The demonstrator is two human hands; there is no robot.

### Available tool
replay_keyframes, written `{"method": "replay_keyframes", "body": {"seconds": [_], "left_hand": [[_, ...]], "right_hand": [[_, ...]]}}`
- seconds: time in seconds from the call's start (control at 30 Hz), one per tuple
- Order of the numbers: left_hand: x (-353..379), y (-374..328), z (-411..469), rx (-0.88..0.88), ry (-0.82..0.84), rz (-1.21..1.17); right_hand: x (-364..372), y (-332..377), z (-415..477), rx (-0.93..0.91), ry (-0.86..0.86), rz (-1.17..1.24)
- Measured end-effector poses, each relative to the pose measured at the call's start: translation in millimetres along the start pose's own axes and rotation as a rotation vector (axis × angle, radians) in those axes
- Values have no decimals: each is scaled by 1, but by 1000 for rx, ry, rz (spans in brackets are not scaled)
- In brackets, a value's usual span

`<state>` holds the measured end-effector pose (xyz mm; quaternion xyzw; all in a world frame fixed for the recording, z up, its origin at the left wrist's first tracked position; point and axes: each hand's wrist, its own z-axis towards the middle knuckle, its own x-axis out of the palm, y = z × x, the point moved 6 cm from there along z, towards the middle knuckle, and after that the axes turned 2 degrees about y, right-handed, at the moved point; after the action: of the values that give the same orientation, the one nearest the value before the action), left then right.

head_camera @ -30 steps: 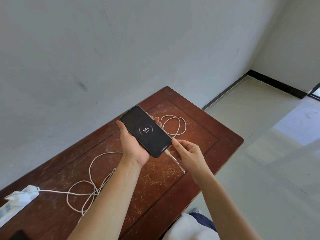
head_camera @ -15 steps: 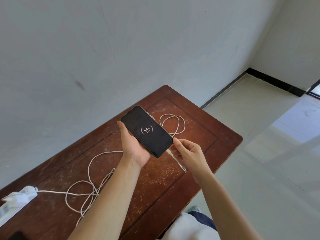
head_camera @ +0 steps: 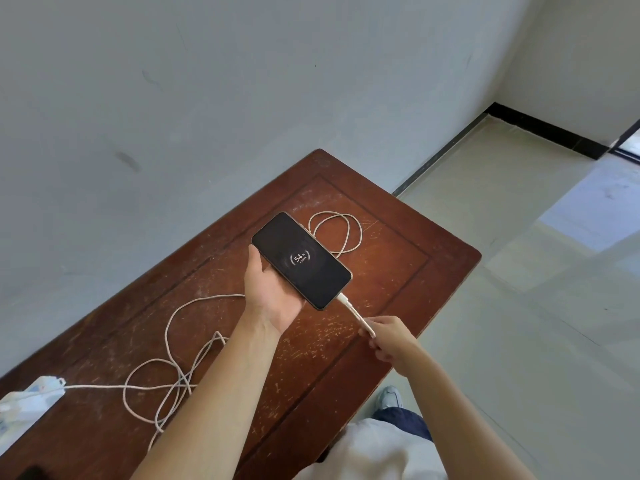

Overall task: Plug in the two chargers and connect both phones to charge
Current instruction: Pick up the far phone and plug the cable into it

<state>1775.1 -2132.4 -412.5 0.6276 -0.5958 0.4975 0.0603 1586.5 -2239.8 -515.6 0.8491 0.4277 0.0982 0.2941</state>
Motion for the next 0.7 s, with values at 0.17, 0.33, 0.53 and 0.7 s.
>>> {"method": "replay_keyframes", "body": {"seconds": [0.17,0.33,0.53,0.7], "left_hand": [[-10,23,15,-32,-88,99],[-26,64,38,-121,-247,117],[-42,116,62,-247,-449,129],[-36,135,81,-295,-497,164]], "right_hand": [[-47,39,15,-288,-365,-31],[-88,72,27,-435,-535,-84],[-112,73,55,-392,-554,-89],[-126,61,77,-309,-498,-104]]}}
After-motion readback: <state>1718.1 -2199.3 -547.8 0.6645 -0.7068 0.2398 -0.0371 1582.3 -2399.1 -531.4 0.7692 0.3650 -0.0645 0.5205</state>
